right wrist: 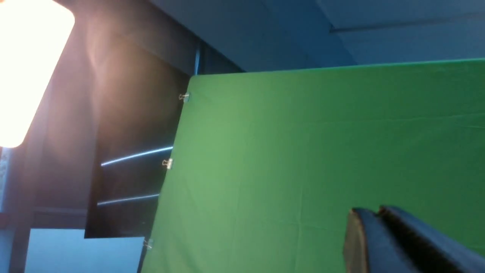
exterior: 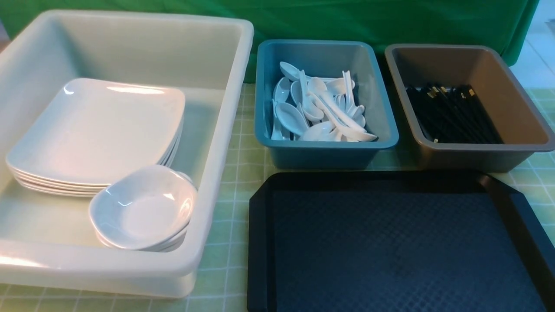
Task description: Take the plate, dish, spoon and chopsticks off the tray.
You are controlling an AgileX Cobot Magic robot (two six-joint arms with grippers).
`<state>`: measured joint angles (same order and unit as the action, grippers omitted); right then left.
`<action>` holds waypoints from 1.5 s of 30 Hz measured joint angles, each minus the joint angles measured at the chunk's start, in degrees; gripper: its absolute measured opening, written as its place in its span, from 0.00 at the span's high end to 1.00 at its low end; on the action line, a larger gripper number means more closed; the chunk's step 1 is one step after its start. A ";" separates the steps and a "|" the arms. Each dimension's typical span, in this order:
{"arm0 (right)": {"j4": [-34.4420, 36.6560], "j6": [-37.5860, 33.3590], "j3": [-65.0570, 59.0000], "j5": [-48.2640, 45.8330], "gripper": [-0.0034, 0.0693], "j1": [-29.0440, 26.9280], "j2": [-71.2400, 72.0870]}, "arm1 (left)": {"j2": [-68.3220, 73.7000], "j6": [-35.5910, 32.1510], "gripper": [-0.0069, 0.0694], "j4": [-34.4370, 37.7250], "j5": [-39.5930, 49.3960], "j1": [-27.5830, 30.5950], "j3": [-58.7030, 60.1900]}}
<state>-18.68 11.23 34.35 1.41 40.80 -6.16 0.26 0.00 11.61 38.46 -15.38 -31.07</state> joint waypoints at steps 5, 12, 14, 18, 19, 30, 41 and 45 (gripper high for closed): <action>-0.11 0.00 -0.33 0.52 0.83 0.00 0.00 | 1.92 0.56 0.93 0.52 -3.96 0.00 0.09; -0.17 0.00 -0.33 0.56 0.79 0.00 0.00 | 2.27 0.68 0.93 0.52 -5.17 0.00 0.09; -0.17 0.00 -0.33 0.56 0.78 0.00 0.00 | 2.27 0.68 0.93 0.52 -5.23 0.00 0.09; -0.24 0.00 -0.33 0.66 0.76 0.00 0.00 | 2.27 0.68 0.93 0.52 -5.28 0.00 0.09; -0.24 0.00 -0.33 0.72 0.76 0.00 0.00 | 2.27 0.68 0.93 0.52 -5.28 0.00 0.09; -0.24 0.00 -0.33 0.72 0.72 0.00 0.00 | 2.31 -0.43 0.93 -2.04 -5.73 0.07 0.69; -0.24 0.00 -0.33 0.72 0.68 0.00 0.00 | -0.13 -8.36 0.93 -4.14 -26.12 13.83 22.75; -0.24 0.00 -0.33 0.72 0.67 0.00 0.00 | -0.13 -6.76 0.93 -7.27 -30.96 15.84 30.45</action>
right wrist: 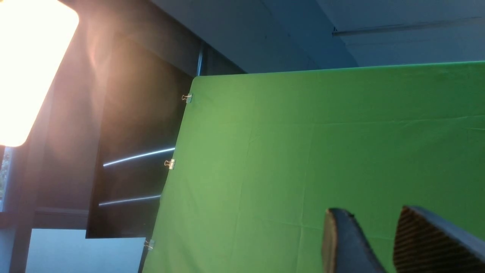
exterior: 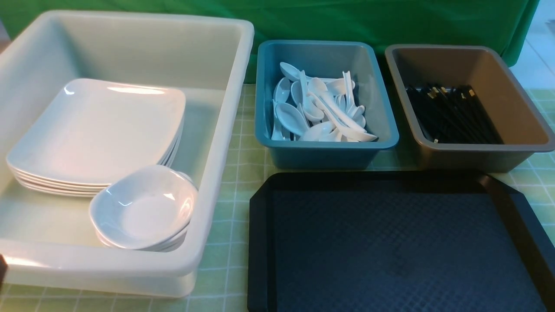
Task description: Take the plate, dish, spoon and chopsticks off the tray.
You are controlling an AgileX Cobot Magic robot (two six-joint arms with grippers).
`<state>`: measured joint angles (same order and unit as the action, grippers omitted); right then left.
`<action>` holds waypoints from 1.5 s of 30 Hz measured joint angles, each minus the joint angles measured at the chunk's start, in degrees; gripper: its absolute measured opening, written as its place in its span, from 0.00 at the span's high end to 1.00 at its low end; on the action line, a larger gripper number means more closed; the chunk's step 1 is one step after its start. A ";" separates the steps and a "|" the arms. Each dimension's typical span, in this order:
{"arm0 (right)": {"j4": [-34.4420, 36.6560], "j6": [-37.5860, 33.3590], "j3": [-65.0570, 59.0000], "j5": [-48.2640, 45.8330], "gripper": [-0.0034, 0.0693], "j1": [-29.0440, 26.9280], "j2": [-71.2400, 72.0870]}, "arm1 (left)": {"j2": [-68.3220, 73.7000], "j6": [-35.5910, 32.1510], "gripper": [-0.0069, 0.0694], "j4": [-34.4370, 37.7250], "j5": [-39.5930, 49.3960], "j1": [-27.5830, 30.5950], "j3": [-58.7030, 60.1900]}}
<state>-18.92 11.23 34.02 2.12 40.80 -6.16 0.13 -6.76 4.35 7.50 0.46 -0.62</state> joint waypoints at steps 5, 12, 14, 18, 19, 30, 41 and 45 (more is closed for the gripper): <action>0.00 0.00 0.00 0.06 0.65 0.00 0.00 | -0.02 1.76 0.93 -4.35 7.57 -1.30 1.06; 0.00 0.00 0.00 0.01 0.63 0.00 0.00 | -0.07 1.88 0.93 -4.35 5.39 -1.50 1.06; 0.00 0.00 0.00 0.01 0.63 0.00 0.00 | -0.07 1.88 0.93 -4.35 5.39 -1.50 1.06; 0.00 0.00 0.00 0.01 0.63 0.00 0.00 | -0.07 1.88 0.93 -3.99 5.39 -1.50 1.06; 0.00 0.00 0.00 0.01 0.63 0.00 0.00 | -0.07 1.88 0.93 -3.99 5.39 -1.50 1.06; 0.00 0.00 0.00 0.01 0.62 0.00 0.00 | -0.07 1.96 0.93 -3.99 5.34 -1.50 1.06; 0.00 0.00 0.00 0.06 0.62 0.00 0.00 | -0.07 1.96 0.93 -3.99 5.28 -1.50 1.06; 0.00 0.00 0.00 0.06 0.62 0.00 0.00 | -0.07 1.96 0.93 -3.99 5.28 -1.50 1.06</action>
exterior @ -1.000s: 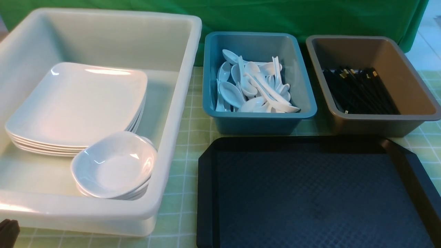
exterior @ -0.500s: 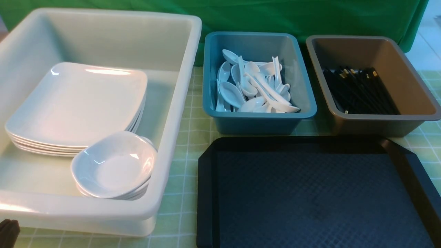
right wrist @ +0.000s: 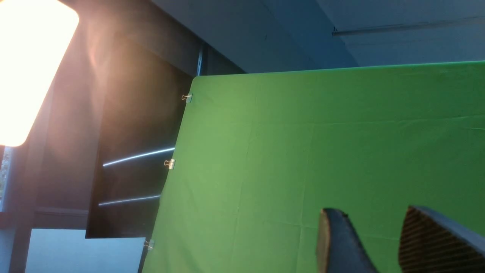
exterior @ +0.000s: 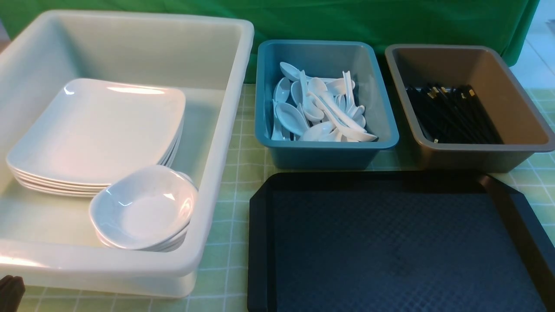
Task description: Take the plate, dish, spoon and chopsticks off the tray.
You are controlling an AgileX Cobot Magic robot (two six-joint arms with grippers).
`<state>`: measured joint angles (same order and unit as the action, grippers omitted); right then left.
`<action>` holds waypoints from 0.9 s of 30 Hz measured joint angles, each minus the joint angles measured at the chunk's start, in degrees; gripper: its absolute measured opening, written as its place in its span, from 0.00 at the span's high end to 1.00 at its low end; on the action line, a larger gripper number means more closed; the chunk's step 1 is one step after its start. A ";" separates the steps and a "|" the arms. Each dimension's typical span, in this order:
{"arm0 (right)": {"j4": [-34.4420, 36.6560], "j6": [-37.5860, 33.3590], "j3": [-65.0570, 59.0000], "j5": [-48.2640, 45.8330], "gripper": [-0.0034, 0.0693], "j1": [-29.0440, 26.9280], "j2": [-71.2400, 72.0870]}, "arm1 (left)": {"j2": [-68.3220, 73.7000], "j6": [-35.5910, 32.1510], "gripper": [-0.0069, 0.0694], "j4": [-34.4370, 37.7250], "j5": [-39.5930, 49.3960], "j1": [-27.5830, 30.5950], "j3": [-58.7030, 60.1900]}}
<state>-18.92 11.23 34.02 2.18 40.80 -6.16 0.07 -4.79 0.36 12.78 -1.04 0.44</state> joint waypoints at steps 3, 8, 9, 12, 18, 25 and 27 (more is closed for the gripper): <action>0.00 0.00 0.00 0.00 0.62 0.00 0.00 | 0.00 0.00 0.93 0.00 0.00 0.00 0.00; 1.10 -0.37 0.00 -0.26 0.62 0.00 0.00 | 0.00 0.00 0.93 0.00 -0.01 0.00 0.00; 2.44 -1.44 0.00 -1.05 0.62 0.00 0.00 | 0.00 0.00 0.93 0.00 -0.01 0.00 0.00; 8.92 -8.11 0.00 -4.64 0.62 0.00 0.00 | 0.00 -0.06 0.93 0.00 -0.01 0.00 0.00; 13.26 -13.14 -0.05 -11.50 0.62 0.00 0.00 | 0.00 -0.06 0.93 0.00 -0.01 0.00 0.00; 13.39 -15.46 -6.19 -13.59 0.62 -7.93 1.40 | 0.00 -0.06 0.93 -0.36 -0.06 0.00 0.00; 13.39 -15.56 -11.34 -12.92 0.62 -16.04 1.49 | 0.00 -0.06 0.93 -0.36 -0.06 0.00 0.00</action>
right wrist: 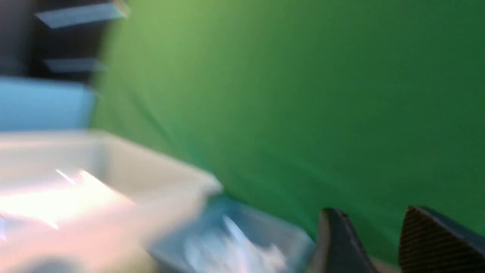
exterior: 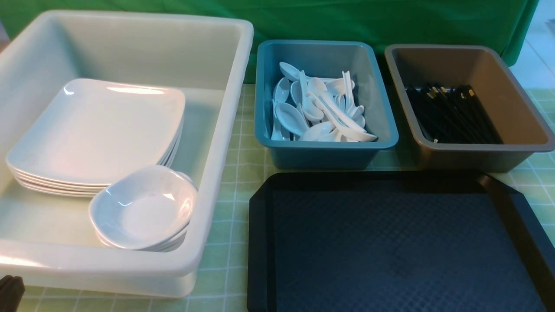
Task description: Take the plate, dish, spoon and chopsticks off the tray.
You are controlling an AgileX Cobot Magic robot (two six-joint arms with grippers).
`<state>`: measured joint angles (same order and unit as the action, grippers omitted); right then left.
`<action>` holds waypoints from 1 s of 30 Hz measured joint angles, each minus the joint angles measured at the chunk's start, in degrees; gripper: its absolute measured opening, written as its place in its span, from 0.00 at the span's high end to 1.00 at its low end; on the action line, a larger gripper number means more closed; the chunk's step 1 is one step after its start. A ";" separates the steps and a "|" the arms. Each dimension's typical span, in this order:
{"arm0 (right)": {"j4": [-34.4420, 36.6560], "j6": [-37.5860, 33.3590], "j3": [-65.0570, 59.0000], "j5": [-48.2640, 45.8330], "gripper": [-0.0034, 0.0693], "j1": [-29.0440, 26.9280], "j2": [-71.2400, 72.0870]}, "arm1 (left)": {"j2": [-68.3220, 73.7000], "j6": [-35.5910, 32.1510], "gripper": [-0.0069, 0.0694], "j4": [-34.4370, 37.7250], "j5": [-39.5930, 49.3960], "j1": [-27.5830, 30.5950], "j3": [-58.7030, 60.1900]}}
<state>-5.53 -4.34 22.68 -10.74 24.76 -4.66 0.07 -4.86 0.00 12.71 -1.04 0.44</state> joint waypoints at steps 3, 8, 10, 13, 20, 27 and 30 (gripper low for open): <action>0.00 0.35 -7.44 1.00 0.62 -10.62 0.00 | 0.00 0.00 0.93 0.00 0.00 0.00 0.00; 0.06 2.20 -21.74 0.76 0.62 -24.42 3.36 | -0.09 0.00 0.93 0.00 0.00 0.00 0.00; 0.08 2.32 -22.70 -2.39 0.62 -26.52 4.19 | -0.09 0.00 0.93 0.00 0.00 0.00 0.00; 0.13 1.88 -23.09 -3.32 0.62 -27.54 4.52 | -0.09 0.00 0.93 0.00 -0.04 0.00 0.00; 0.19 1.68 -23.09 -3.31 0.62 -27.66 4.52 | -0.09 0.00 0.93 0.00 -0.12 0.00 0.00; 0.19 1.68 -23.09 -3.31 0.62 -27.66 4.52 | -0.09 0.00 0.92 -0.31 -0.12 0.00 0.00; 0.19 1.68 -23.09 -3.31 0.62 -27.66 4.52 | -0.09 0.00 0.92 -0.31 -0.12 0.00 0.00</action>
<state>-5.34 -2.65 -0.41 -14.05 -2.90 -0.14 -0.03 -4.86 -0.31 12.60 -1.04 0.44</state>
